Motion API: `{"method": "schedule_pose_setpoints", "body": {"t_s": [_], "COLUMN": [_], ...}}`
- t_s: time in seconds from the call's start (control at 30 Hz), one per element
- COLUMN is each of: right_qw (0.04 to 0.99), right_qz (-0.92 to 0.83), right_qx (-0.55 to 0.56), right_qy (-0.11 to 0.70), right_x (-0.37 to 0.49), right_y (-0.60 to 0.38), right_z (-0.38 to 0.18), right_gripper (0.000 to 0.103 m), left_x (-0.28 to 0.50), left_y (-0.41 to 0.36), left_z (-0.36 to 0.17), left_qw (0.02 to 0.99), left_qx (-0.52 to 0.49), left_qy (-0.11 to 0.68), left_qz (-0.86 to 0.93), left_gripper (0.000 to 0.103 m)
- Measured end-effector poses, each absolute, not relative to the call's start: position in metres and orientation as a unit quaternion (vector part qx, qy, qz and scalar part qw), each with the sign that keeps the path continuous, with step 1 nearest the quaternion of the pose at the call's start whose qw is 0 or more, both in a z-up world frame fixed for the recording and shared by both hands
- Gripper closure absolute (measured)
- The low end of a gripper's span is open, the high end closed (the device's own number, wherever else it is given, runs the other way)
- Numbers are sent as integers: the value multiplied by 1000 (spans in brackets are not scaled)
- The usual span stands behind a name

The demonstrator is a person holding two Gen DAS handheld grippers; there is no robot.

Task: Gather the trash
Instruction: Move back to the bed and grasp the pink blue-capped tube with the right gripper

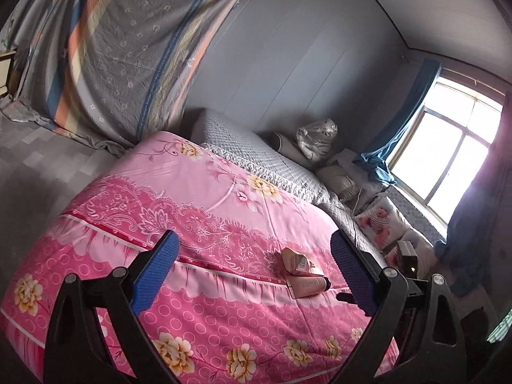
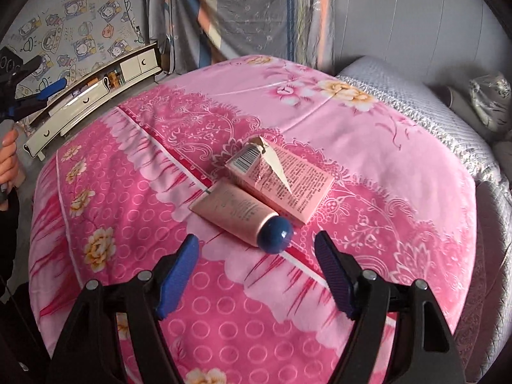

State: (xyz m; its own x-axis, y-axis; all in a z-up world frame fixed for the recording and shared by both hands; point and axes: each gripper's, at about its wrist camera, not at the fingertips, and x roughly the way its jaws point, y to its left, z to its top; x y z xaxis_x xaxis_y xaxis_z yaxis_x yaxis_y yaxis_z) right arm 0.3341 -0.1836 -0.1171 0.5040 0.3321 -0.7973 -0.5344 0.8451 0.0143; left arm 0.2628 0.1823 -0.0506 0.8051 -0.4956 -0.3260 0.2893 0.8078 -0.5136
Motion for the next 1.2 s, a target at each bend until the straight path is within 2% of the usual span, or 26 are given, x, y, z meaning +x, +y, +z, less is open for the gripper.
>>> {"method": "schedule_pose_setpoints", "body": {"t_s": [0.5, 0.6, 0.67, 0.73, 0.97, 1.2], "right_qw": [820, 810, 807, 806, 824, 843], "right_qz": [301, 305, 309, 314, 322, 328], "right_qx": [-86, -101, -110, -117, -85, -47], "right_qy": [479, 491, 491, 489, 458, 423], "right_x": [377, 384, 382, 378, 355, 314], "right_y": [-173, -163, -159, -158, -164, -185], "right_z": [-150, -157, -157, -155, -139, -110], "right_gripper": [33, 42, 51, 68, 70, 70], "left_x": [284, 286, 286, 285, 289, 298], "left_y": [169, 170, 169, 168, 155, 106], "left_z": [-73, -75, -75, -74, -69, -67], "left_qw": [911, 909, 909, 913, 916, 916], "left_qx": [-227, -231, -229, -221, -204, -127], "left_qy": [263, 268, 269, 268, 271, 301], "left_qz": [-223, -221, -220, -216, -216, -235], "left_gripper": [12, 12, 12, 12, 12, 12]}}
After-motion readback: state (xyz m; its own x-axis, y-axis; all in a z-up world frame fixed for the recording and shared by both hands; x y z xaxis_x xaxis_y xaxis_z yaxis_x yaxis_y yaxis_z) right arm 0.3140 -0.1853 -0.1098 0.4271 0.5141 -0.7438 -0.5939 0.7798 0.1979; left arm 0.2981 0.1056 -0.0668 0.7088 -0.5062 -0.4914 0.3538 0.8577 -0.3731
